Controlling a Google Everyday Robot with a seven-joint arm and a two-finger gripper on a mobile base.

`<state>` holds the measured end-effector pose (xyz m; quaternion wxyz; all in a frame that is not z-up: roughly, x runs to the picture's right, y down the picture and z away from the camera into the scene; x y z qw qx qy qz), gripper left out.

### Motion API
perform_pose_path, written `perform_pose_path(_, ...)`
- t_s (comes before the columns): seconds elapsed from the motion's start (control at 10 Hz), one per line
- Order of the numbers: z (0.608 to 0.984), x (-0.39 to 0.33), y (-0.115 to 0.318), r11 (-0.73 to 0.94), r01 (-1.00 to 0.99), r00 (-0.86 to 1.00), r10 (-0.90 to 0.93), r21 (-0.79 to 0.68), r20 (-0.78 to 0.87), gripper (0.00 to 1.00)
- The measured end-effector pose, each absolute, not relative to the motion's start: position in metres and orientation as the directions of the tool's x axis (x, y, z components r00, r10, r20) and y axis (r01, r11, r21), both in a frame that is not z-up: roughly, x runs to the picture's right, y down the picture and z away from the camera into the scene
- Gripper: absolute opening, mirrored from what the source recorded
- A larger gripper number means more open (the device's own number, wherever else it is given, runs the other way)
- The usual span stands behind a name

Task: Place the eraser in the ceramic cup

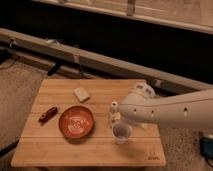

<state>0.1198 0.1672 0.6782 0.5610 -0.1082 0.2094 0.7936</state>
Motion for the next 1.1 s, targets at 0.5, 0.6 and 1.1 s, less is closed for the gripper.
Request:
perform_pose_path(0.5,0.693,0.125,0.165,-0.275,-0.935,-0.348,0.838,0.224,-0.42,0.8)
perform_pose_path(0.6,0.704,0.129,0.161,-0.27,-0.935,-0.346,0.836,0.231,-0.425,0.8)
perform_pose_path(1.1,0.754,0.15,0.147,-0.257,-0.925,-0.361,0.825,0.28,-0.435,0.8)
